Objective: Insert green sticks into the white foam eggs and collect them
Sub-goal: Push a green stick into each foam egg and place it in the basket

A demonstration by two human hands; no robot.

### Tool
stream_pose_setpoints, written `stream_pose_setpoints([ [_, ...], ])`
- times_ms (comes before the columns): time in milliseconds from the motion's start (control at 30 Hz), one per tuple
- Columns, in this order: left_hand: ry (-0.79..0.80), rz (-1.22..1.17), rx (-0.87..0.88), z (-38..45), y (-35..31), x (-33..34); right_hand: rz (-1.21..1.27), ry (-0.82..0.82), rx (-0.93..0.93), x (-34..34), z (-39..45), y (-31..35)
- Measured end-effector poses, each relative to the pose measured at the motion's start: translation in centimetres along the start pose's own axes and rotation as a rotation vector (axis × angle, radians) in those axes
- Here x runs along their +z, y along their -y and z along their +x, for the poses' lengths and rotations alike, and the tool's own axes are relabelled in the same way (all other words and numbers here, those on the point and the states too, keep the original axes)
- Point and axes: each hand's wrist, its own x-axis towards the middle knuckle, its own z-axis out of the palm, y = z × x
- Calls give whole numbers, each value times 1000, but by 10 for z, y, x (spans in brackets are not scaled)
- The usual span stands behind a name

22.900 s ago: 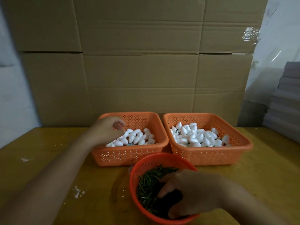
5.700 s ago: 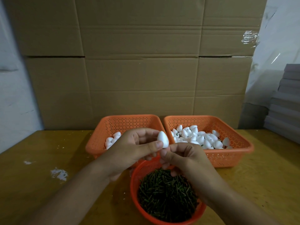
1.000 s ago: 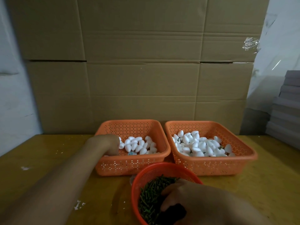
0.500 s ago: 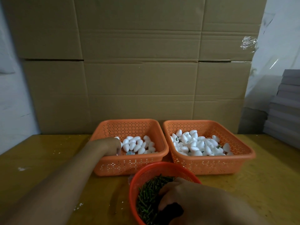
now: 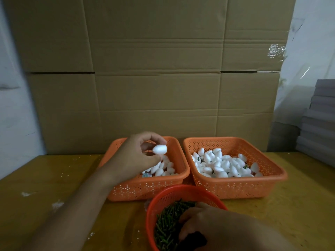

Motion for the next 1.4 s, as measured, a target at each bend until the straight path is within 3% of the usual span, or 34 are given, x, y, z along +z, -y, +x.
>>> stream_pose_setpoints([
  [133, -30, -29, 63, -13, -18, 10, -48, 13, 58, 0, 5, 3],
  [500, -39, 97, 113, -19, -27, 9, -10, -73, -22, -8, -3, 14],
  [600, -25, -4, 55, -20, -28, 11, -15, -37, -1, -8, -2, 12],
  [800, 42, -547, -166, -24, -35, 14, -14, -45, -32, -7, -1, 8],
  [900, 42, -709, -297, -23, -35, 17, -8, -78, -36, -3, 0, 6],
  [1033, 67, -757, -365, -22, -33, 18, 36, -198, -32, 0, -1, 5],
  [1400, 162, -735, -330, -26, -35, 15, -1, -255, -39, -14, -10, 12],
])
